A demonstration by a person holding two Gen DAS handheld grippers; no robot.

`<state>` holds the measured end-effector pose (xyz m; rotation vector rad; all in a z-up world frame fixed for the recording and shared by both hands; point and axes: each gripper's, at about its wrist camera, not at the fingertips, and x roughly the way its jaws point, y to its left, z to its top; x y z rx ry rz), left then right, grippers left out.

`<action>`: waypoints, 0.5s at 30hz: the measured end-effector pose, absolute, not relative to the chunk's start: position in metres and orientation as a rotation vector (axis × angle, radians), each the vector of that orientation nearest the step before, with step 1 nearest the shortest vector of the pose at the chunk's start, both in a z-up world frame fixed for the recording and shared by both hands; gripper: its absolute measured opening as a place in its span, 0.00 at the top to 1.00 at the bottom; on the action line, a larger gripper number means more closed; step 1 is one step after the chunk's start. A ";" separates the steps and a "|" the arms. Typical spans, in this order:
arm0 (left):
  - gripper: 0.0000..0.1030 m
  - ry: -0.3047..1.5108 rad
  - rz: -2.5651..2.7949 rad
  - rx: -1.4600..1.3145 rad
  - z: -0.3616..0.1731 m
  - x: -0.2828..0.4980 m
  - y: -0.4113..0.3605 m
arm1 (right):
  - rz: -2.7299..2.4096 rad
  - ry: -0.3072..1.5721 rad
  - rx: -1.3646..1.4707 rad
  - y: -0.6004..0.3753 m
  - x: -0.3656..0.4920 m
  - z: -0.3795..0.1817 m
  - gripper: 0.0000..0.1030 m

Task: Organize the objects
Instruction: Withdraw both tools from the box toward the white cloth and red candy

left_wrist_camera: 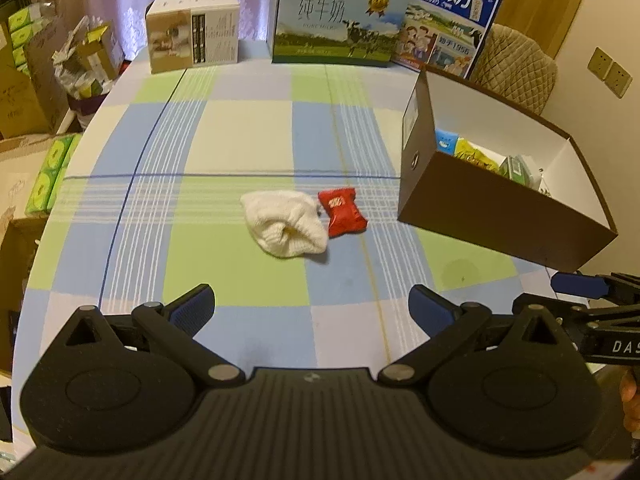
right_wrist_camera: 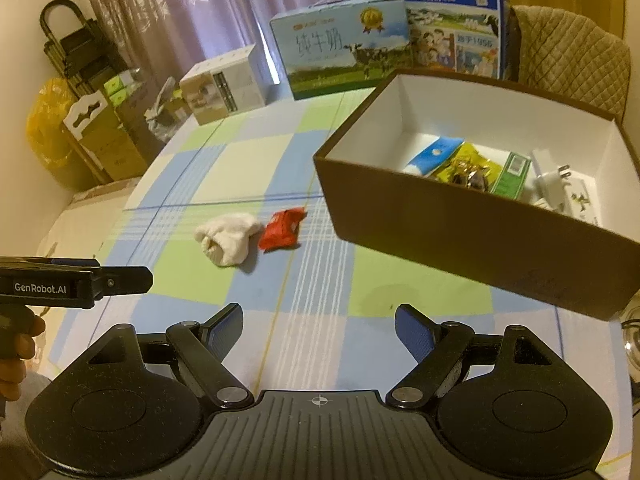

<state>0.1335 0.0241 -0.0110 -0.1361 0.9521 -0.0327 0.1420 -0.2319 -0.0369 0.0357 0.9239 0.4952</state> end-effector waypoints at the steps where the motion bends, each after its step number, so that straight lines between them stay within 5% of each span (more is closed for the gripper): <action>1: 0.01 0.957 -0.028 -0.136 -0.014 0.134 0.025 | 0.498 0.925 0.034 -0.230 0.142 -0.039 0.22; 15: 0.01 1.000 0.063 -0.081 -0.051 0.160 0.039 | 0.553 0.908 -0.025 -0.180 0.172 -0.067 0.22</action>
